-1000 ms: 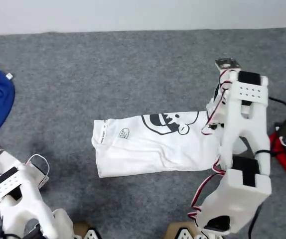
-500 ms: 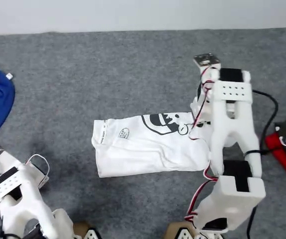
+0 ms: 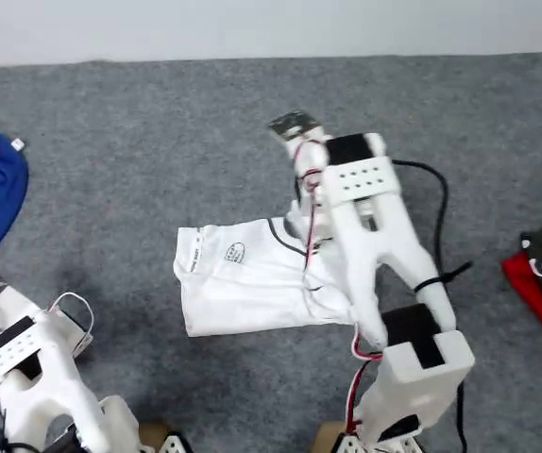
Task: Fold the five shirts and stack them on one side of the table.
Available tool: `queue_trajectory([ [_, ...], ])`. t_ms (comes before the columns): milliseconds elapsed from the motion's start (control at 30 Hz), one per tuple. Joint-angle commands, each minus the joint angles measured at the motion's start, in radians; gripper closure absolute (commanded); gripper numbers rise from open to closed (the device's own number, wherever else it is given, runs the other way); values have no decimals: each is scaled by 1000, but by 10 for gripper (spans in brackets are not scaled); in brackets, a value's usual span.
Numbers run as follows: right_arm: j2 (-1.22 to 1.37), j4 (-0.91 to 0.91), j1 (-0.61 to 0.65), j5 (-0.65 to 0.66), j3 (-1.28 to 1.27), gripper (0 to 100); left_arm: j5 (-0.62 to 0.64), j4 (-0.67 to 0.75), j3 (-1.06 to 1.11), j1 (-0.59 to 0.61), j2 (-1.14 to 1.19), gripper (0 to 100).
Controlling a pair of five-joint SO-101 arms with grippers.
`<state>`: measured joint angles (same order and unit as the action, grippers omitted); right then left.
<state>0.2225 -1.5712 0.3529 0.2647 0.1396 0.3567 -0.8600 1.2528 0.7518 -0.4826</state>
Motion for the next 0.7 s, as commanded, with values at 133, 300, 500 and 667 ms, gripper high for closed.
queue_trajectory([
  [133, -61, -5, 154, 14, 32, 971, 6, -8, 21, 5, -2, 996],
  [300, -61, -5, 202, 58, 32, 970, 6, -8, 21, 5, -2, 996],
  [500, -56, 2, 232, 61, 32, 970, 6, -8, 21, 5, -2, 996],
  [667, -59, 4, 300, 60, 32, 970, 6, -8, 21, 5, -2, 996],
])
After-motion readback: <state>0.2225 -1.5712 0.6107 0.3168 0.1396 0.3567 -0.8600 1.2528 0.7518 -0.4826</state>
